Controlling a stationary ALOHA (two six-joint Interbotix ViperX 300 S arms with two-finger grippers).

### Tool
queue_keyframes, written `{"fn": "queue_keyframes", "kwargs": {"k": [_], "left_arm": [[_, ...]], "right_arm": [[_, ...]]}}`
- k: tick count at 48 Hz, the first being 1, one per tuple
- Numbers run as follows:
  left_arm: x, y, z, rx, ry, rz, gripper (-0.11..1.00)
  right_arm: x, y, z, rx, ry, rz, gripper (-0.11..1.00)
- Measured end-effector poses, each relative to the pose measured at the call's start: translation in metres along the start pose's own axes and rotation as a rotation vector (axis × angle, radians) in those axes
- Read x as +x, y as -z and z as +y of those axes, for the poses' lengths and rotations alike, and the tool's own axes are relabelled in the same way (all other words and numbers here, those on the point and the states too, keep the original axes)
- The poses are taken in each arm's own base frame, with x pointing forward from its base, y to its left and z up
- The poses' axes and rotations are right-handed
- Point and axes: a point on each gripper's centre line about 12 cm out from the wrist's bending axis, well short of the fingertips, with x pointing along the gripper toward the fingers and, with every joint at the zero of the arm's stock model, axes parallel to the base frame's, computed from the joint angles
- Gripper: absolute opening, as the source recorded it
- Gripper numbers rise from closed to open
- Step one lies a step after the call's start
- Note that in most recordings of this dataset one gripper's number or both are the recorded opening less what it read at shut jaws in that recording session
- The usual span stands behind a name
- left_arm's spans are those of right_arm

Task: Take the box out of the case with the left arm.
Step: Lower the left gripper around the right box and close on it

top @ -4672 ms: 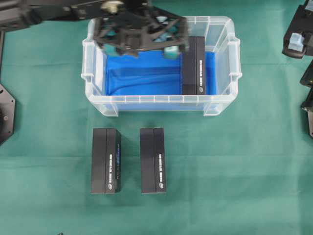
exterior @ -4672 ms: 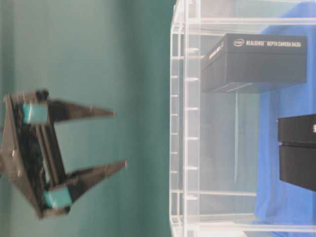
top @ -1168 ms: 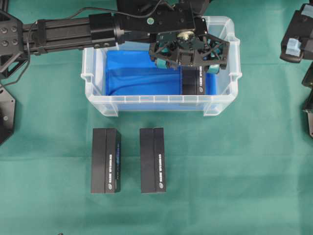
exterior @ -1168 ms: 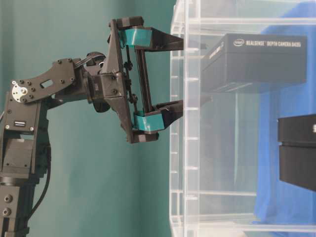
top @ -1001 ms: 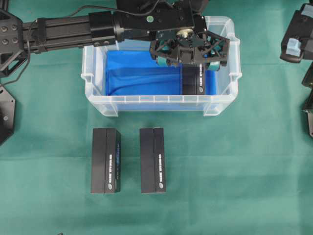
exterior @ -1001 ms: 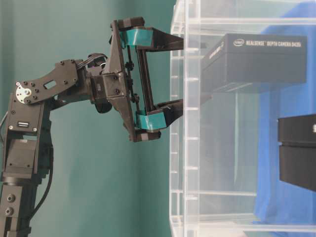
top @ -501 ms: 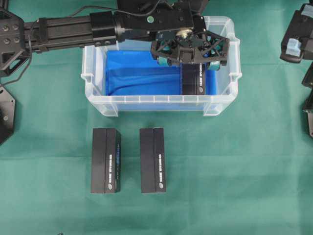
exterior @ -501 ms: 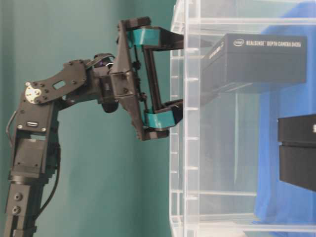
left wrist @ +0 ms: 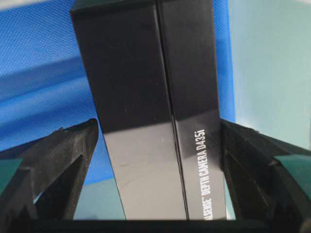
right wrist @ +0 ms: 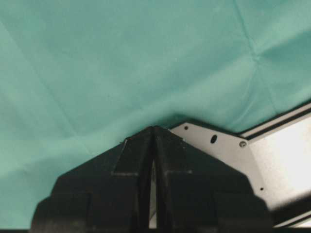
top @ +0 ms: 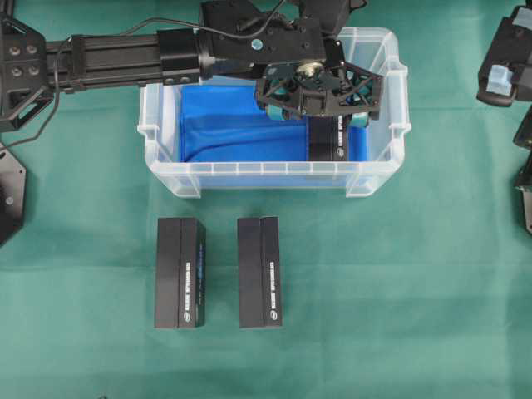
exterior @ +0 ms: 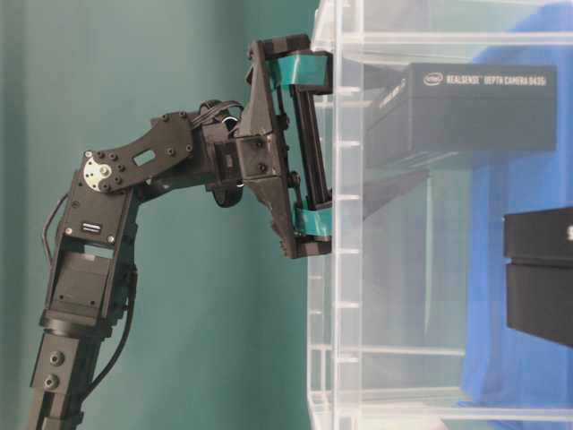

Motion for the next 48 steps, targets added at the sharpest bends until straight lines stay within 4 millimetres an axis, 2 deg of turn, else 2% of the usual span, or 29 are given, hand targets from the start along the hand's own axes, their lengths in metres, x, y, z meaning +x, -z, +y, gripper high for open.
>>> {"fn": "queue_keyframes", "kwargs": {"k": [14, 18, 21, 26, 48], "left_arm": [[0.0017, 0.0007, 0.0011, -0.006, -0.004, 0.003, 0.91], [0.0017, 0.0006, 0.0008, -0.020, -0.001, 0.002, 0.88], [0.0017, 0.0003, 0.0001, -0.033, 0.005, 0.000, 0.82], [0.0016, 0.0008, -0.0016, -0.050, 0.017, -0.002, 0.62], [0.0019, -0.0002, -0.0047, -0.050, 0.045, -0.010, 0.62]], "right_arm": [[0.0000, 0.0000, 0.0000, 0.000, 0.000, 0.000, 0.00], [0.0005, 0.0002, -0.0001, 0.000, 0.001, 0.001, 0.00], [0.0005, 0.0002, -0.0001, 0.000, 0.001, 0.001, 0.00], [0.0005, 0.0002, -0.0001, 0.000, 0.001, 0.001, 0.00], [-0.0002, 0.0006, -0.0004, 0.000, -0.001, -0.001, 0.00]]}}
